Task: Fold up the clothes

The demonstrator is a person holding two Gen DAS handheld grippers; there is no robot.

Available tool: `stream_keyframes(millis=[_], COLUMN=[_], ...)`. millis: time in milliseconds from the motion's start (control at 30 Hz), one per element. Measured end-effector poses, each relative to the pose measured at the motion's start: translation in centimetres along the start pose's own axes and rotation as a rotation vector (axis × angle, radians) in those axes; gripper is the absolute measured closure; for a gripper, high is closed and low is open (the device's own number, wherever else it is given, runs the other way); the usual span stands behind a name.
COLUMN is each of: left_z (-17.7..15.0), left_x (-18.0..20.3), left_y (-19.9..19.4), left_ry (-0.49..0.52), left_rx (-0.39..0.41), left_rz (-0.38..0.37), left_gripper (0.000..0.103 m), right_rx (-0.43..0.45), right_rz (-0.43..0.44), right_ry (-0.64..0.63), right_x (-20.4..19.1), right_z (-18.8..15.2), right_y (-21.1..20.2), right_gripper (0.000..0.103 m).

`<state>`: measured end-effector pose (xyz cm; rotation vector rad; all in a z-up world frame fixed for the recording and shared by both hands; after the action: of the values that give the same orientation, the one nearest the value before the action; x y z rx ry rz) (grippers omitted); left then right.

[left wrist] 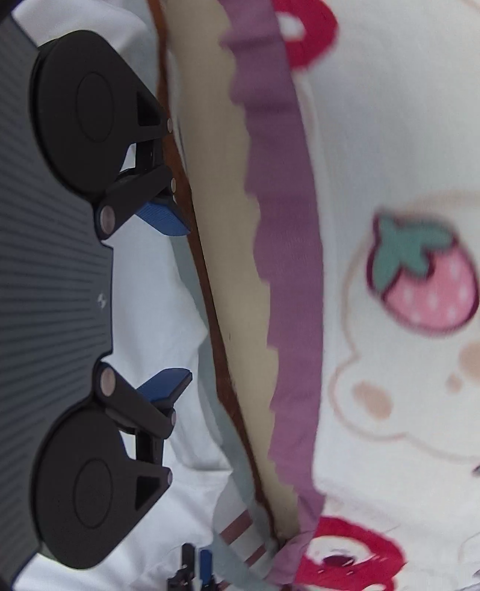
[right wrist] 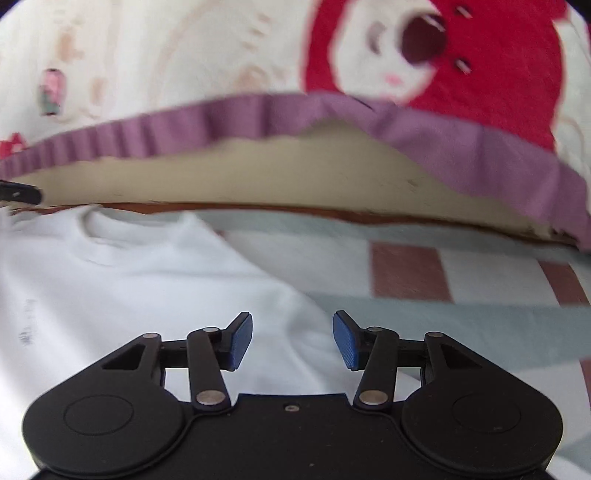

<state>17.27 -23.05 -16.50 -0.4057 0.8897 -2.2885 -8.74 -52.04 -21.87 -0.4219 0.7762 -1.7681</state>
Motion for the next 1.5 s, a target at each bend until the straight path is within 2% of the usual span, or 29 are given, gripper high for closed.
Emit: stream_keyframes(millis=[33, 133, 300, 367, 433, 467, 500, 567, 600, 633, 667, 700, 733, 800, 833, 900, 933, 967, 1000, 1067, 1100, 1167, 1267, 1300, 1333, 1400, 1467, 1500], left_z=[0.1, 0.3, -0.3, -0.5, -0.8, -0.9, -1.1, -0.5, -0.1, 0.2, 0.6, 0.9, 1.3, 1.7, 1.5, 0.8, 0.5, 0.2, 0.0, 0.4, 0.7, 1.2, 2.0, 2.3, 2.5, 1.7, -0.1, -1.5], left_x=[0.5, 1.4, 1.0, 1.4, 2.2, 2.6, 2.9, 3.2, 3.3, 3.4, 3.5, 3.5, 3.5, 3.3, 3.3, 3.5, 3.6, 3.6, 3.6, 3.6, 3.4, 2.9, 1.9, 1.6, 1.3, 1.0, 0.5, -0.2], left_y=[0.8, 3.1, 6.7, 6.8, 6.4, 6.1, 5.9, 4.7, 4.0, 3.3, 2.6, 1.9, 1.5, 2.0, 2.8, 4.5, 5.2, 5.9, 6.1, 5.2, 4.3, 2.1, -2.5, -4.6, -7.0, -12.4, -17.0, -18.9], left_ry=[0.002, -0.029, -0.172, -0.162, -0.102, -0.068, -0.033, -0.042, -0.053, -0.063, -0.073, -0.083, -0.105, -0.158, -0.149, -0.106, -0.078, -0.047, -0.022, 0.028, 0.038, 0.052, 0.043, 0.04, 0.044, 0.097, 0.165, 0.164], left_rx=[-0.016, -0.077, -0.173, -0.171, -0.171, -0.168, -0.166, -0.067, -0.012, 0.044, 0.1, 0.156, 0.195, 0.192, 0.172, 0.126, 0.094, 0.058, 0.019, -0.04, -0.051, -0.142, -0.319, -0.357, -0.371, -0.389, -0.424, -0.438], left_rz=[-0.007, -0.05, -0.006, 0.029, 0.077, 0.108, 0.139, 0.173, 0.189, 0.204, 0.219, 0.234, 0.226, 0.233, 0.24, 0.255, 0.266, 0.278, 0.284, 0.273, 0.26, 0.257, 0.264, 0.252, 0.243, 0.236, 0.218, 0.213], left_gripper=[0.022, 0.022, 0.021, 0.024, 0.053, 0.09, 0.096, 0.098, 0.098, 0.098, 0.097, 0.097, 0.097, 0.097, 0.096, 0.088, 0.083, 0.074, 0.069, 0.068, 0.061, 0.054, 0.054, 0.054, 0.054, 0.054, 0.049, 0.047], right_rx=[-0.007, -0.016, -0.032, -0.028, -0.016, -0.01, -0.003, 0.009, 0.02, 0.031, 0.048, 0.093, 0.14, 0.184, 0.187, 0.126, 0.1, 0.075, 0.089, 0.079, 0.099, 0.112, 0.111, 0.108, 0.105, 0.074, 0.01, -0.026], right_rz=[-0.022, -0.007, 0.022, 0.043, 0.056, 0.051, 0.044, 0.045, 0.046, 0.046, 0.042, -0.004, -0.054, -0.095, -0.085, -0.071, -0.092, -0.116, -0.123, -0.151, -0.178, -0.194, -0.136, -0.098, -0.058, 0.046, 0.134, 0.17], right_ry=[0.026, 0.054, 0.099, 0.058, 0.02, 0.004, -0.012, -0.014, -0.02, -0.026, -0.054, -0.086, -0.118, -0.152, -0.136, -0.077, -0.053, -0.029, -0.023, -0.059, -0.073, -0.046, 0.059, 0.096, 0.134, 0.23, 0.326, 0.37], right_x=[0.6, 1.2, 2.1, 1.3, 0.7, 0.4, 0.2, 0.2, 0.2, 0.2, 0.0, -0.3, -0.6, -0.9, -0.7, 0.2, 0.6, 1.1, 1.2, 1.0, 0.9, 1.1, 1.5, 1.4, 1.3, 0.9, 0.3, -0.1], right_z=[-0.1, -0.4, -0.8, -0.8, -1.0, -1.1, -1.2, -1.2, -1.3, -1.4, -1.4, -1.1, -0.8, 0.1, 0.4, 0.1, -0.3, -0.8, -0.8, -0.1, 0.2, 0.7, 1.5, 1.7, 1.9, 1.8, 0.4, -0.5], right_y=[0.2, 0.1, 0.0, 0.4, 0.5, 0.5, 0.5, 0.5, 0.4, 0.4, 0.2, -0.3, -0.9, -1.8, -2.0, -0.6, 0.1, 0.9, 0.7, 0.2, -0.2, -0.9, -2.2, -2.8, -3.4, -4.5, -5.8, -6.6], right_gripper=[0.045, 0.04, 0.038, 0.038, 0.038, 0.038, 0.038, 0.038, 0.042, 0.055, 0.097, 0.099, 0.099, 0.099, 0.099, 0.098, 0.098, 0.088, 0.084, 0.081, 0.08, 0.075, 0.074, 0.073, 0.072, 0.063, 0.062, 0.061])
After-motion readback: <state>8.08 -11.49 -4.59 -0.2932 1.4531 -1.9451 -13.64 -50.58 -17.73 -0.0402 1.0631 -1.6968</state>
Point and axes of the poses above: each gripper's, at about its wrist camera, not at the fingertips, and y roughly the way its jaws point, x to its right, z to its top, the point moved 3 cm from there along y, roughly the way its jaws point, and after that the axes turned 3 degrees about z, right-handed, at the moved point
